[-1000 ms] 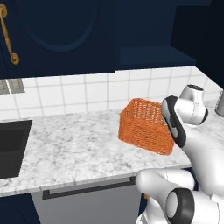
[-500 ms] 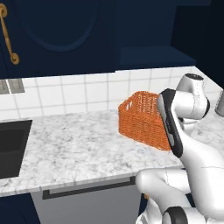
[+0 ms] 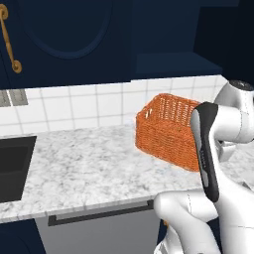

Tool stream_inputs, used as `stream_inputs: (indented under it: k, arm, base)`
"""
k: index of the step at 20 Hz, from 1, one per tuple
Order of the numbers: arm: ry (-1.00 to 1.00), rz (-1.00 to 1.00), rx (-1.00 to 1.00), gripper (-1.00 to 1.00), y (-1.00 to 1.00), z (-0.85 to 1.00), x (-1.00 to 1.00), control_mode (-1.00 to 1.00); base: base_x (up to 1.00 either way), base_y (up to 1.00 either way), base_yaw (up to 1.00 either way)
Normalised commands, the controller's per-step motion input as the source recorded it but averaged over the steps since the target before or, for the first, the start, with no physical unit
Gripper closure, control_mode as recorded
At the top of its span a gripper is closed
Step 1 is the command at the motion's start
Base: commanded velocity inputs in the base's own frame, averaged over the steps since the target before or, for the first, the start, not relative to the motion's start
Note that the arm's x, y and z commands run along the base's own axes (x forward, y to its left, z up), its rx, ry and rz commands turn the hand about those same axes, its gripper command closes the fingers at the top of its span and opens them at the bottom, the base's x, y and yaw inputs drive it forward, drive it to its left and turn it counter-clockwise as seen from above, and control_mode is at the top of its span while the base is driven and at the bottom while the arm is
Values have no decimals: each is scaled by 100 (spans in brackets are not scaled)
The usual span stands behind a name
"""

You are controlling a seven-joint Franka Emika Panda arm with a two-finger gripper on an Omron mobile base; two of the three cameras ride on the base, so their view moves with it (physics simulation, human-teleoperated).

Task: Open the cabinet, pick up the bread from the cabinet and place it in the basket. Then move the basket to the dining counter.

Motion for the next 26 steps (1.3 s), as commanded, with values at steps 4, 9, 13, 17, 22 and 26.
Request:
stream_inputs:
  k: [4, 9, 13, 17, 22, 26]
  arm:
    - [17, 0, -2, 100, 0, 36, -56, -100]
    - [7, 0, -7, 100, 5, 1, -18, -100]
    - [0, 0, 0, 100, 0, 0, 0, -100]
    - [0, 0, 0, 100, 6, 0, -6, -100]
    - [0, 0, 0, 100, 0, 0, 0, 100]
    - [0, 0, 0, 100, 0, 0, 0, 100]
  base:
    - [0, 0, 0]
    - [0, 0, 0]
    - [0, 0, 0]
    - [0, 0, 0]
    - [-76, 24, 2]
    - [-91, 51, 31]
